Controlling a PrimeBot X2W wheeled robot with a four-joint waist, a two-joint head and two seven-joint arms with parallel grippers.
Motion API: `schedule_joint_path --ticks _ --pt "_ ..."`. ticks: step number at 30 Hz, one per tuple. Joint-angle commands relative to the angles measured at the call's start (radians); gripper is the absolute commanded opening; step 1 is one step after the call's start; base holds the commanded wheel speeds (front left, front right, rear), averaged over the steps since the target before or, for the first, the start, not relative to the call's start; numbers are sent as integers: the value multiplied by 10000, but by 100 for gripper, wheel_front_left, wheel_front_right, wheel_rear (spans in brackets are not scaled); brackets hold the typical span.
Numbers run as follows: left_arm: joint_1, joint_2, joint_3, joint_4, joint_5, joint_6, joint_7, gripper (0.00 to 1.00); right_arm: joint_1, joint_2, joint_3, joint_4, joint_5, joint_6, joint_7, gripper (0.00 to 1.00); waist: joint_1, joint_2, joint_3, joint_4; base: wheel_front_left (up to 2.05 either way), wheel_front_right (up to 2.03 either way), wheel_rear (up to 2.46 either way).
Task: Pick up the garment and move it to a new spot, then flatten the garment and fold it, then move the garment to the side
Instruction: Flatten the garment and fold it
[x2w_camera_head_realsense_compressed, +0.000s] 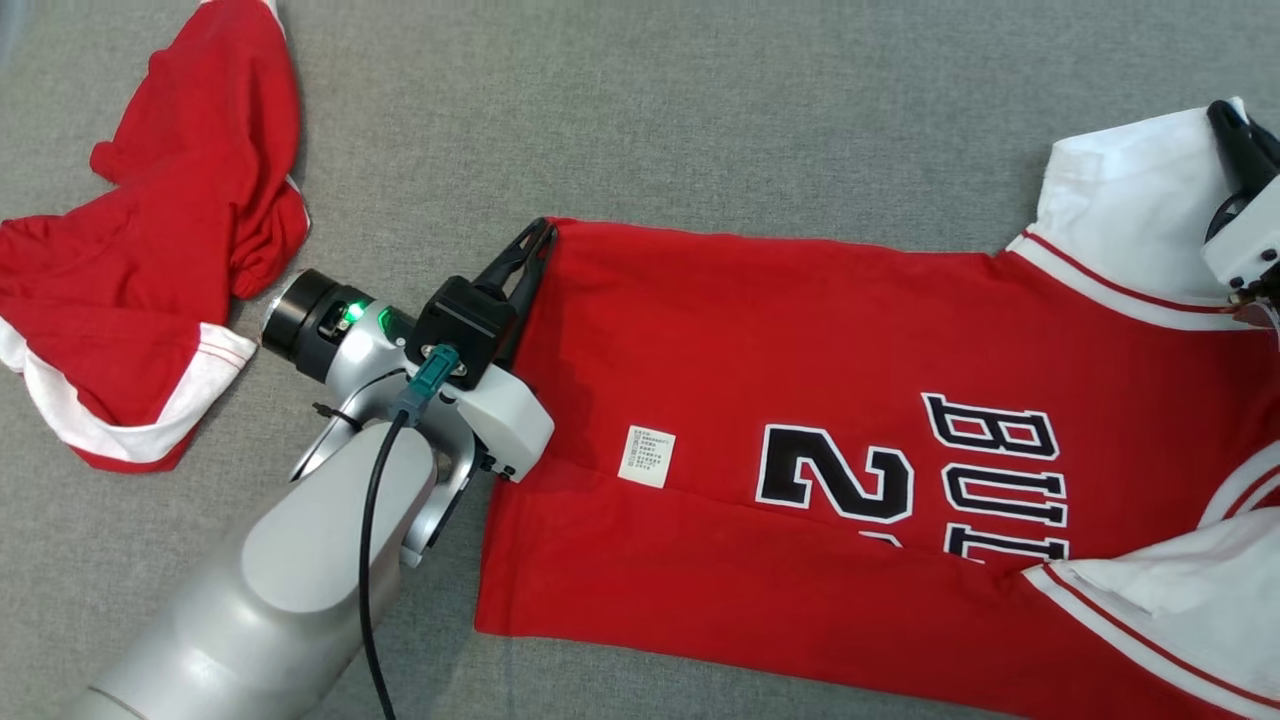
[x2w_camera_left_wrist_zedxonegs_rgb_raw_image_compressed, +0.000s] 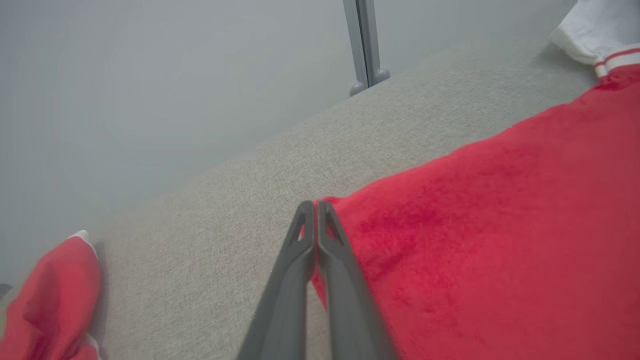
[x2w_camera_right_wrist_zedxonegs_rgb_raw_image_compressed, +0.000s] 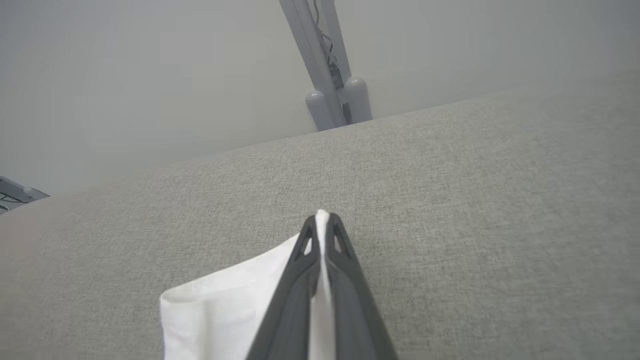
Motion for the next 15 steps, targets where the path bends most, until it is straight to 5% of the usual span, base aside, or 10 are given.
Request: schedule_joint_path --ticks 1,15 --pt "96 123 68 34 -39 56 -42 0 188 -121 94 -132 93 4 -129 0 0 0 -185 -171 0 0 0" --pt "992 626 139 89 -435 230 -111 0 2473 -492 997 -2130 1403 4 -904 0 0 0 -1585 -968 0 0 0"
